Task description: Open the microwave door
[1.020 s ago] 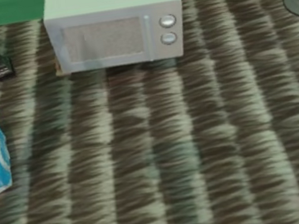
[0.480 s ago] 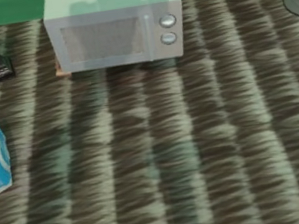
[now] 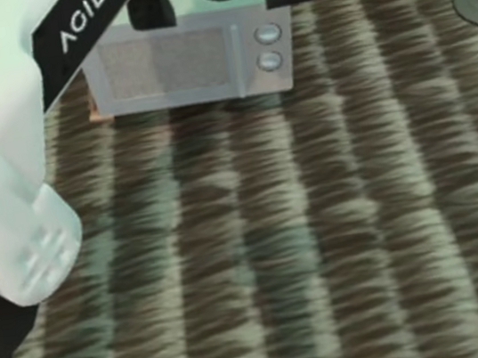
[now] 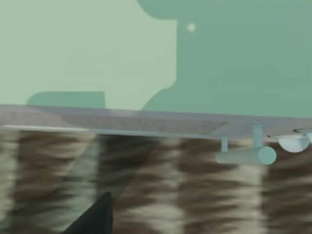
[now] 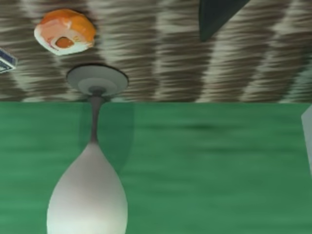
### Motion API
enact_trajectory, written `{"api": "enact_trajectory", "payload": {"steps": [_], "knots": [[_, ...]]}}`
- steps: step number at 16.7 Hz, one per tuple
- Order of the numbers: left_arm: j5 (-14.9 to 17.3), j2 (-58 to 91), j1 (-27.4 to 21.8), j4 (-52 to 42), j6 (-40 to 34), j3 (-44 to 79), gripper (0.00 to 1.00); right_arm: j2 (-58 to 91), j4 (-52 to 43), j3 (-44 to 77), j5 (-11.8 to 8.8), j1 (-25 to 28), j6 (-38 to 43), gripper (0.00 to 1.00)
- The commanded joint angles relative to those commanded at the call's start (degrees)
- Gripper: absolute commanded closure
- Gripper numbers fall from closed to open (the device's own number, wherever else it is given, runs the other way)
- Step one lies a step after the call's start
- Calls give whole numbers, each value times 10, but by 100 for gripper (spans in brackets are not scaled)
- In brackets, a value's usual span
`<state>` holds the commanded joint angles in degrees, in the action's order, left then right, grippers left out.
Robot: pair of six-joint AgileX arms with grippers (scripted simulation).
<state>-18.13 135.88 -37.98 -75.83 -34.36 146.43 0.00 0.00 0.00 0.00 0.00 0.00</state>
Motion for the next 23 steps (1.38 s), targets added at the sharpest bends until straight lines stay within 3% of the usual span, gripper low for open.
{"api": "enact_trajectory", "payload": {"steps": [6,13,18,23], "knots": [[2,4,4,10,3,-6,0,0,0,0,0,0,0,0],[12,41,26,120,25,-72,0,0,0,0,0,0,0,0],[13,46,29,136,28,-82,0,0,0,0,0,0,0,0],[13,46,29,136,28,-82,38,0,0,0,0,0,0,0]]}}
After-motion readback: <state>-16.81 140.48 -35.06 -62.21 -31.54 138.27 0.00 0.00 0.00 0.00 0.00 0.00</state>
